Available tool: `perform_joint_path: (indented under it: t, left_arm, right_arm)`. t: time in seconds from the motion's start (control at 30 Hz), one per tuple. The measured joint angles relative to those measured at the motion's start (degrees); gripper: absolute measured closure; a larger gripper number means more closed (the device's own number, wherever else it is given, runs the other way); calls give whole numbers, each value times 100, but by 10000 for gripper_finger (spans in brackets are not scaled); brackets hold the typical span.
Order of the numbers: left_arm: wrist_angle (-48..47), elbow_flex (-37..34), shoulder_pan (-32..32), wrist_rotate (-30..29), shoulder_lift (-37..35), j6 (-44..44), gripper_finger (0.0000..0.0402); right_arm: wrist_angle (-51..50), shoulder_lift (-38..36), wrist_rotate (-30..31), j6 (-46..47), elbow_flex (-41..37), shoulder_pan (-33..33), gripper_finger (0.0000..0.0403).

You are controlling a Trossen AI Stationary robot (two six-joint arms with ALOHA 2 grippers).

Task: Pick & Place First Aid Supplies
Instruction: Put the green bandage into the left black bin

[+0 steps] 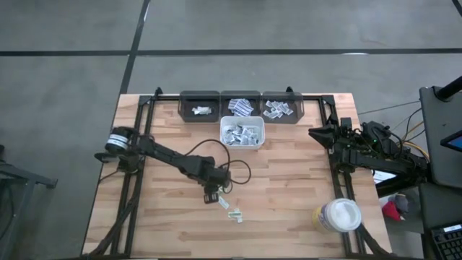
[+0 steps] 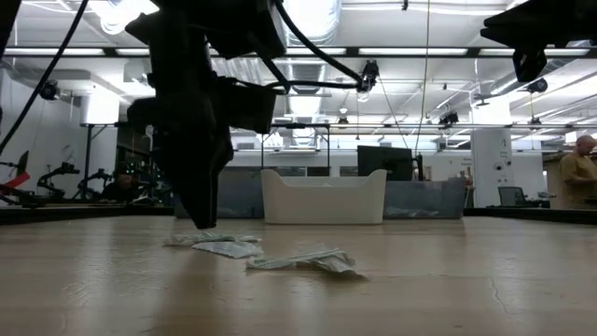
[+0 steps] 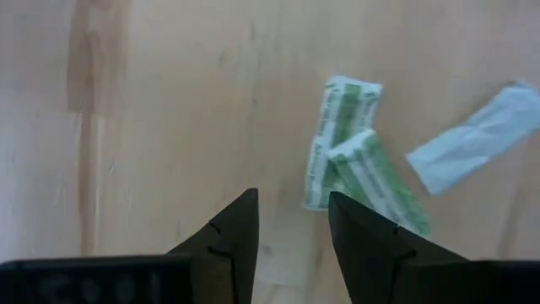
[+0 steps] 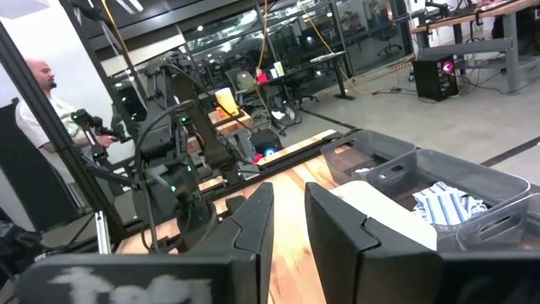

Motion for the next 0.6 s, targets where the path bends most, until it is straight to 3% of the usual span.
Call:
perform_joint_path:
  t: [0.37, 0.6]
  left_arm:
    - [131, 31, 2, -197, 450, -321, 264]
    - [-631, 24, 29, -969, 393, -539, 264]
  right_arm:
    - [0, 0, 0, -90, 0, 0, 331]
    - [-4, 0, 1, -107, 0, 1, 320]
